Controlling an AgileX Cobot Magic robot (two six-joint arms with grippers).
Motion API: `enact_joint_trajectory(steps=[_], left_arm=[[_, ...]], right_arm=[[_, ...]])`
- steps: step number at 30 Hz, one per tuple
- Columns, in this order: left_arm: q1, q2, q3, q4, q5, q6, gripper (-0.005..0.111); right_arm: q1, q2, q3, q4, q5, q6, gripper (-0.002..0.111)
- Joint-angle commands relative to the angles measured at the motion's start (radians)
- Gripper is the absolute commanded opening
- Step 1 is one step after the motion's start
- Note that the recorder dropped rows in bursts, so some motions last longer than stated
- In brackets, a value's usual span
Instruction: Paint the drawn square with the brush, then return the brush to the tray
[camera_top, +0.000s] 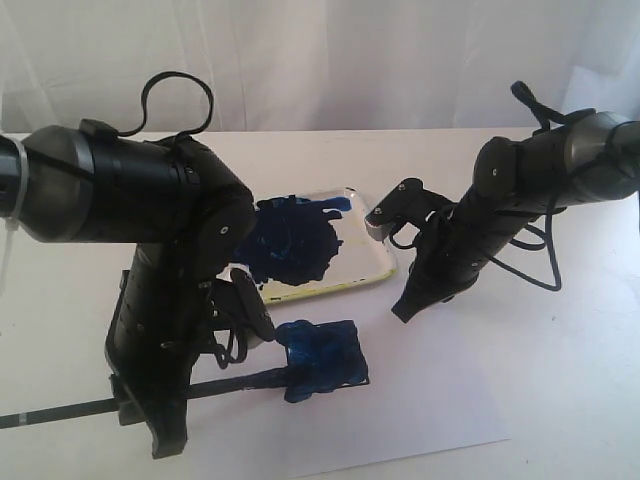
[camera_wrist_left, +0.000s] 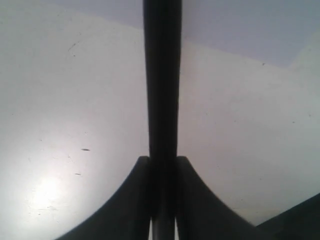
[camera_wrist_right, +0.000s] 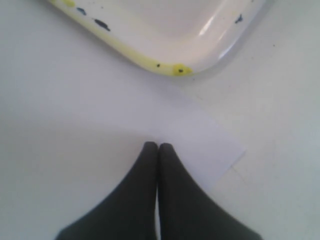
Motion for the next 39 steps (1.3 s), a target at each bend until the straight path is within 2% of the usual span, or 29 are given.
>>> enact_joint_trajectory(steps=[1,4,9,13,22,28,34,39], left_arm=[[-0.003,-0.01,0.007,-0.004,0.057,0.003,0.0],[-0.003,-0.01,0.007,0.001,0.088,0.003,0.0],[-0.003,-0.011,-0.023,0.019,0.03,0.0,0.0],[-0.003,-0.011,-0.083,-0.067,-0.025,0.05,0.0],[-0.003,0.048,-0.085,-0.078,-0.051,0.076,0.0],[-0.026,0.049,-0.087,-0.08,-0.046,0.08,0.0],[-0.026,0.049,-0.087,-0.068,-0.058,0.082,0.0],[-0.022,0.019,-0.088,0.03,-0.047,0.044,0.0]], right_arm=[[-0.001,0.01,0.002,-0.014,0.015,-0.005,0.0],[-0.001,0.01,0.002,-0.014,0.015,-0.005,0.0],[-0.001,0.01,0.002,-0.014,0.013,-0.005,0.0],[-0.001,0.01,0.002,-0.014,0.013,-0.005,0.0],[-0.001,0.01,0.002,-0.014,0.011,-0.005,0.0],[-0.001,0.01,0.002,-0.014,0.011,-0.005,0.0],[-0.001,0.01,0.002,-0.014,0.013,-0.005,0.0],[-0.001,0.01,0.002,-0.014,0.013,-0.005,0.0]])
